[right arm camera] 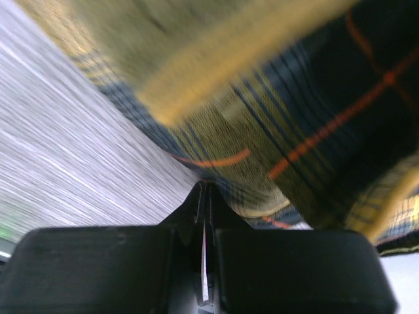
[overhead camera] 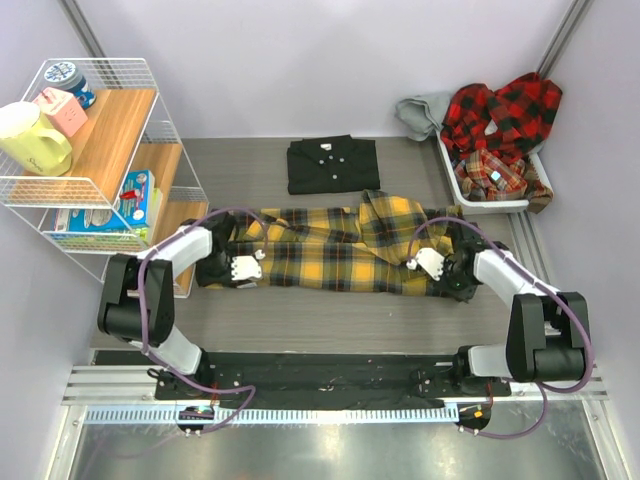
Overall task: Fold and stack the long sleeve shirts
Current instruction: Fold the shirt
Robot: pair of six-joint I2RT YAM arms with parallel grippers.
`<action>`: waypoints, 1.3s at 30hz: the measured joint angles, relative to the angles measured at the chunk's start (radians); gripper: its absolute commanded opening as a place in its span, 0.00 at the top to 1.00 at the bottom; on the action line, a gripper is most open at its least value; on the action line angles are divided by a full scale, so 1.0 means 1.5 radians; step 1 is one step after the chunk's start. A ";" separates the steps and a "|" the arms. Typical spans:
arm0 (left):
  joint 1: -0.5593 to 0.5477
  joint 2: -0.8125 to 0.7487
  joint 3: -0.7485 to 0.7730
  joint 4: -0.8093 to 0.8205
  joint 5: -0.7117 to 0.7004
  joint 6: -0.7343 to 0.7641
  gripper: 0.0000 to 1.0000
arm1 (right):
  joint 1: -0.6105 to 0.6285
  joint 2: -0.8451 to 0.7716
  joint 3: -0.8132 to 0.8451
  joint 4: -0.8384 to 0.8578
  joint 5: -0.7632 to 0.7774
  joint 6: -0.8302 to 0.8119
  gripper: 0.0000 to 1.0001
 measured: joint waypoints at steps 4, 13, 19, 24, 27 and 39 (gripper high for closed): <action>0.010 -0.039 -0.010 0.001 0.000 0.038 1.00 | -0.045 0.000 0.012 -0.021 0.003 -0.030 0.99; 0.019 -0.117 -0.033 0.000 0.002 0.099 0.96 | -0.090 -0.016 0.070 -0.107 -0.037 -0.068 0.46; 0.019 -0.109 -0.033 -0.001 0.003 0.096 0.94 | -0.112 -0.041 0.090 -0.132 -0.139 -0.054 0.38; 0.019 -0.109 -0.033 -0.001 0.003 0.096 0.93 | -0.121 -0.009 0.090 -0.122 -0.179 -0.038 0.41; 0.019 -0.108 -0.033 -0.001 0.003 0.096 0.92 | -0.138 0.037 0.090 -0.108 -0.189 -0.035 0.47; 0.023 -0.101 -0.042 0.013 0.003 0.101 1.00 | -0.161 0.101 0.093 -0.063 -0.179 -0.035 0.99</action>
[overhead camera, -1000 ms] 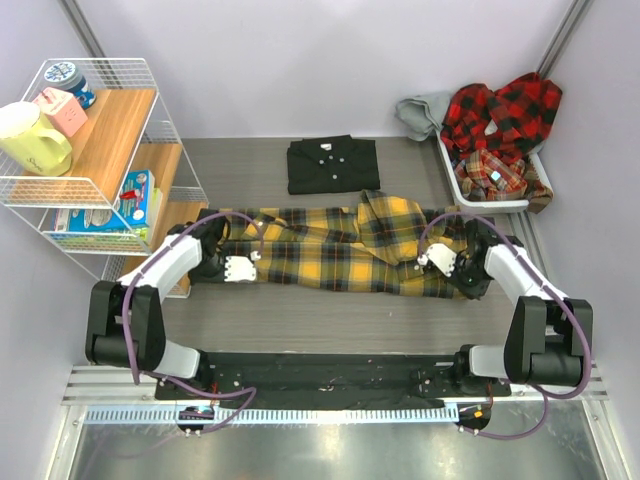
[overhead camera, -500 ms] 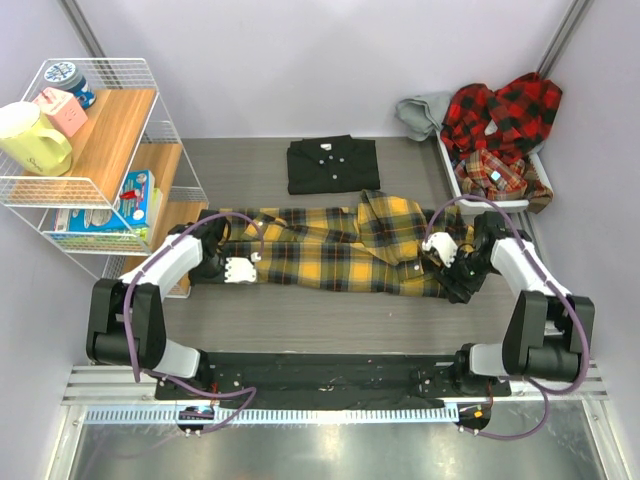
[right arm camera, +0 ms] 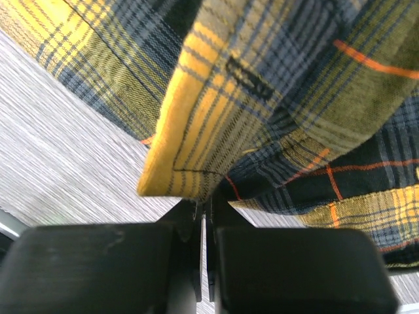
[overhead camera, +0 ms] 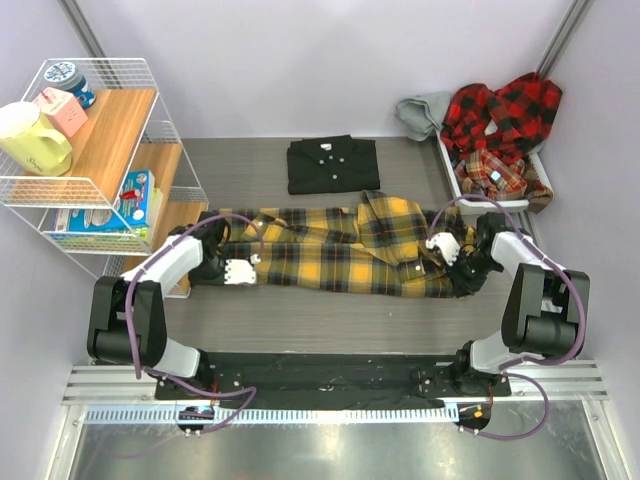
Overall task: Fold and stack the long sleeve shirts
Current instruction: Fold the shirt
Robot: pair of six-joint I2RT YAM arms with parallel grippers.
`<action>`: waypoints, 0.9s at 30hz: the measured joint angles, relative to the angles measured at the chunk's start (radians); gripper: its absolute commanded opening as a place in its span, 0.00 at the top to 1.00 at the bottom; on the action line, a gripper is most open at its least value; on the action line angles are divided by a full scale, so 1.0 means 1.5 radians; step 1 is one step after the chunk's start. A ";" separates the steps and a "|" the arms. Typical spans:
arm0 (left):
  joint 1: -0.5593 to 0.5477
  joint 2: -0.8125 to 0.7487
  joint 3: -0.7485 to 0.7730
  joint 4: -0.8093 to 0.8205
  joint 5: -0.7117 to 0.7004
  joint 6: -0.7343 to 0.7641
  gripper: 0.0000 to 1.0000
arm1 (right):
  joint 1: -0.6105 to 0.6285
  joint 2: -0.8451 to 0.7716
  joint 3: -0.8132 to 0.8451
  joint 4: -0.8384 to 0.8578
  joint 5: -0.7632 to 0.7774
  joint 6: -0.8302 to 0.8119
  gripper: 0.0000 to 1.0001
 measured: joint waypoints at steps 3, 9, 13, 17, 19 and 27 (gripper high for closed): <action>0.005 0.000 -0.004 0.002 0.000 0.009 1.00 | -0.006 0.000 0.000 0.001 0.006 -0.004 0.99; 0.027 -0.009 -0.004 -0.005 0.023 0.033 1.00 | -0.039 -0.007 0.007 -0.034 0.024 -0.057 0.99; 0.028 -0.066 -0.005 -0.038 0.065 0.070 1.00 | -0.064 -0.044 0.010 -0.101 0.043 -0.114 0.99; 0.028 -0.134 -0.020 -0.080 0.087 0.109 0.66 | -0.065 -0.067 0.009 -0.151 0.062 -0.153 0.69; 0.029 -0.145 -0.035 -0.097 0.087 0.129 0.50 | -0.066 -0.067 0.008 -0.170 0.069 -0.163 0.52; 0.032 -0.154 0.023 -0.187 0.138 0.093 0.01 | -0.071 -0.068 0.144 -0.306 -0.009 -0.153 0.21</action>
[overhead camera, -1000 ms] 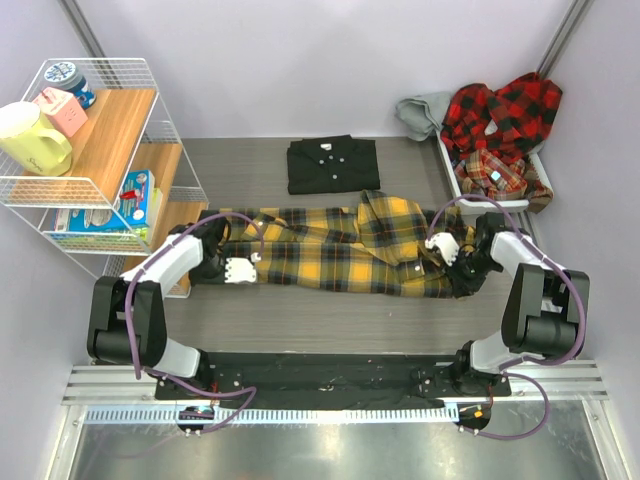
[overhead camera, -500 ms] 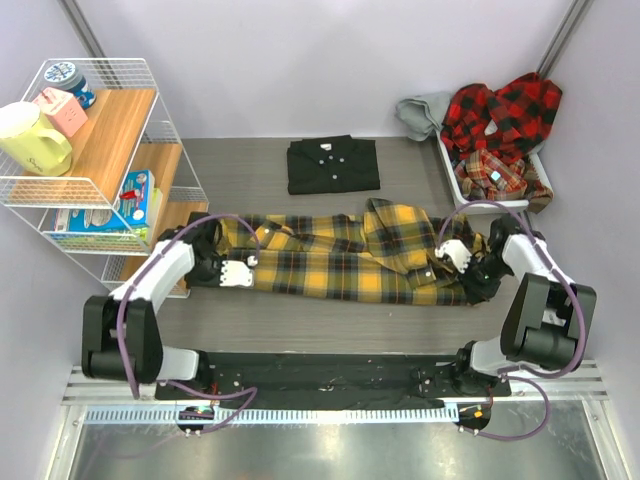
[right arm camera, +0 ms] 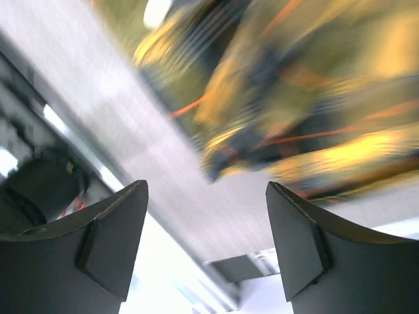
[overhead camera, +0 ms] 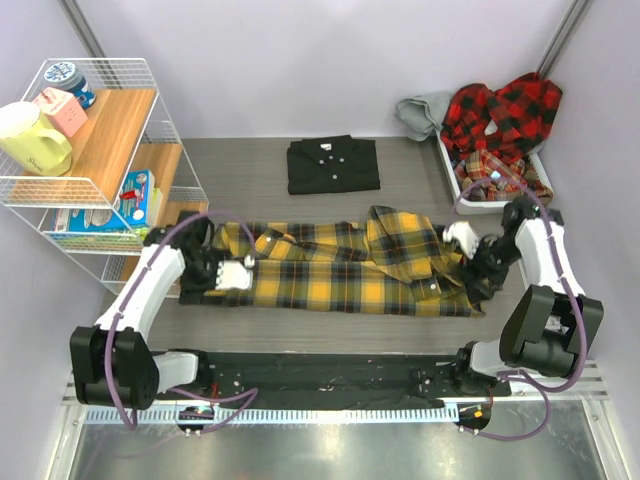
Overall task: Fold and stack the long sleeve shirts
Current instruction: Fold the shirt
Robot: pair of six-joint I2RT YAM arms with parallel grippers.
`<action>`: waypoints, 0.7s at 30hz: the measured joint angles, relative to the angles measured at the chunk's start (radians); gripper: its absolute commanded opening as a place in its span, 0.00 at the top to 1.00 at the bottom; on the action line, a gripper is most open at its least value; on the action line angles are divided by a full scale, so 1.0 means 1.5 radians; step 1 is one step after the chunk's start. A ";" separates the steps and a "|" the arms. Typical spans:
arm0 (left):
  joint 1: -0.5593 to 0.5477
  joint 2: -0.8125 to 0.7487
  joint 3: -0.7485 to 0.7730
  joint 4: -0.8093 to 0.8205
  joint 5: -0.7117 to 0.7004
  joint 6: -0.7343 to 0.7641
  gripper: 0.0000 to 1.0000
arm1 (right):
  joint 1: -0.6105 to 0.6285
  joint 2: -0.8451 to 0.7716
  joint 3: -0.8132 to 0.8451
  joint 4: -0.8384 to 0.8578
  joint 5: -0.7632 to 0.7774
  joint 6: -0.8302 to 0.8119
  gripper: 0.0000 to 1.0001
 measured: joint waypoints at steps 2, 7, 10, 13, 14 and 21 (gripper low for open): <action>0.001 0.004 0.071 -0.008 0.046 -0.045 0.00 | 0.000 -0.003 0.063 -0.006 -0.055 0.027 0.21; 0.001 0.009 0.202 0.027 0.162 -0.214 0.00 | 0.021 -0.009 0.095 0.016 -0.129 0.137 0.20; 0.001 0.000 0.229 0.091 0.224 -0.330 0.00 | 0.036 0.002 0.072 0.061 -0.135 0.209 0.21; 0.001 -0.035 0.217 0.160 0.277 -0.426 0.00 | 0.039 0.042 0.066 0.098 -0.140 0.276 0.22; 0.001 -0.052 0.208 0.190 0.293 -0.466 0.00 | 0.039 0.059 0.066 0.111 -0.139 0.296 0.22; 0.001 -0.098 0.184 0.303 0.338 -0.654 0.00 | 0.039 0.104 0.052 0.166 -0.134 0.393 0.26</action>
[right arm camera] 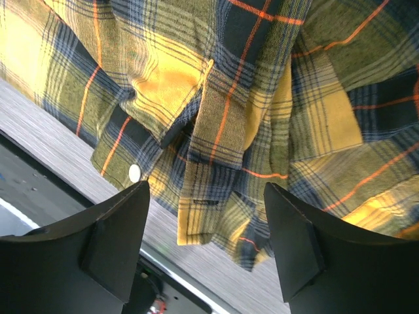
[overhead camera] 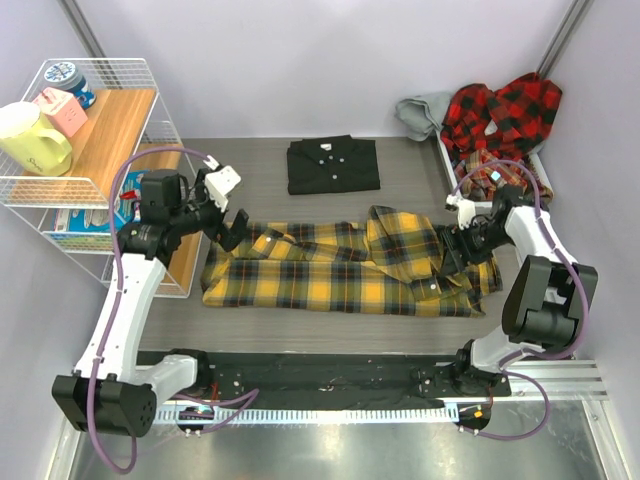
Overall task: Fold and stack the long sleeve shirts
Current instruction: Fold the shirt
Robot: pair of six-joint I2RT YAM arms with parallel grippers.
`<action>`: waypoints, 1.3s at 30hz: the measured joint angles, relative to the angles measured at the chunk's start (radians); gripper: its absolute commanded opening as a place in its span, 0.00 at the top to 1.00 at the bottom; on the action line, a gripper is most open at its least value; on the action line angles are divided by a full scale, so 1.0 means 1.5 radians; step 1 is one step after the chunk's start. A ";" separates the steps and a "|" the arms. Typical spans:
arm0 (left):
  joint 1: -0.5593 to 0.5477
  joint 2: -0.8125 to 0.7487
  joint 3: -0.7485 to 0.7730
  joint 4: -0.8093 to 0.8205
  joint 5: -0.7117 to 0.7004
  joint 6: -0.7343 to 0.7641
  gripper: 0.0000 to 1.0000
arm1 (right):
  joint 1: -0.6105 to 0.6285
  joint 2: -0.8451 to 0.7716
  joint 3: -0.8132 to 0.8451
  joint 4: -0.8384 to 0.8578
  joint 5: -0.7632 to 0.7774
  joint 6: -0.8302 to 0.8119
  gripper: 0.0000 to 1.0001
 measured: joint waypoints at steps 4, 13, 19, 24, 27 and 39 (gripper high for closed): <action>0.000 0.021 0.000 0.004 0.031 -0.039 0.00 | 0.000 0.016 -0.009 0.005 -0.003 0.033 0.27; -0.001 0.040 0.000 0.006 0.064 -0.062 0.00 | 0.000 0.026 -0.046 0.003 -0.009 0.056 0.47; -0.010 0.045 0.000 0.017 0.069 -0.075 0.07 | -0.001 0.012 -0.026 -0.029 -0.118 0.058 0.84; -0.051 0.073 0.000 0.017 0.037 -0.077 0.06 | 0.015 -0.031 0.005 -0.004 -0.246 0.116 0.99; -0.091 0.094 0.000 0.019 0.012 -0.081 0.01 | 0.042 -0.048 -0.005 0.092 -0.305 0.234 0.99; -0.317 0.232 0.060 0.183 -0.118 -0.277 0.00 | 0.248 -0.150 -0.125 0.702 -0.208 0.792 0.99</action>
